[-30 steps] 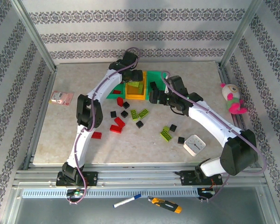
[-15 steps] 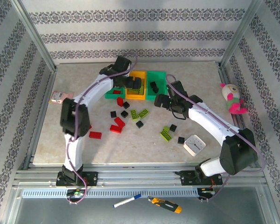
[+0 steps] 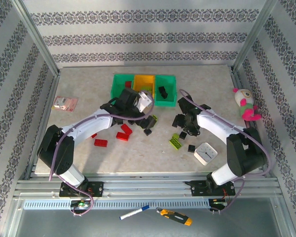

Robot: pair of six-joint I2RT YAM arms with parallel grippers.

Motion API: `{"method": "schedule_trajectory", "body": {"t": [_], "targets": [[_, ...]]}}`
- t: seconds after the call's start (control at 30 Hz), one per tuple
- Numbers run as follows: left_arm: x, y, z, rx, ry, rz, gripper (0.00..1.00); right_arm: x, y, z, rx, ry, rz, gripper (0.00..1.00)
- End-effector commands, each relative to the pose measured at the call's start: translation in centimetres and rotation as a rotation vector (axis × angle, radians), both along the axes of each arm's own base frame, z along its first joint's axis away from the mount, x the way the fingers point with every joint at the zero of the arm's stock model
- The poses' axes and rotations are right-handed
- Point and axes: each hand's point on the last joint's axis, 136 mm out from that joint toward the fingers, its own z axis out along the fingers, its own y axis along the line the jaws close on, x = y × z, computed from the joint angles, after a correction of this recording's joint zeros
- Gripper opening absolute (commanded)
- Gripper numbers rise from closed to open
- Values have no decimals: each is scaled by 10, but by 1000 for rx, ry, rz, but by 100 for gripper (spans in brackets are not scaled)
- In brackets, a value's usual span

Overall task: Sort the legos into containers by color
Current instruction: Pick up the lego from the middle-right of the table, then place the lego in the container.

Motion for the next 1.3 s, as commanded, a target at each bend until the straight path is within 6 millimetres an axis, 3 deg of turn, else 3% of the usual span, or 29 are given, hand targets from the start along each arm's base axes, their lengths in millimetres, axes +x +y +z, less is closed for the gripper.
{"method": "schedule_trajectory", "body": {"t": [0.0,0.2,0.43,0.7,0.9,1.07,1.27], "targets": [[-17,-28,24,-80,-117,-177,99,-17,-4,-19,9,95,-30,77],[-28,-46,24,-129,-122,-232,99,-23,-5,-36,18,136,-46,62],[-28,-47,29,-146,-151,-239,99,-19,-6,-31,17,128,-38,31],[-35,-43,36,-218,-235,-234,99,-1,1,-1,47,39,-11,28],[-43,-39,41,-261,-247,-227,99,43,22,41,88,-101,91,30],[-44,-31,43,-260,-272,-196,99,99,43,76,96,-258,153,30],[-48,-24,45,-253,-297,-188,99,156,58,91,62,-336,210,30]]}}
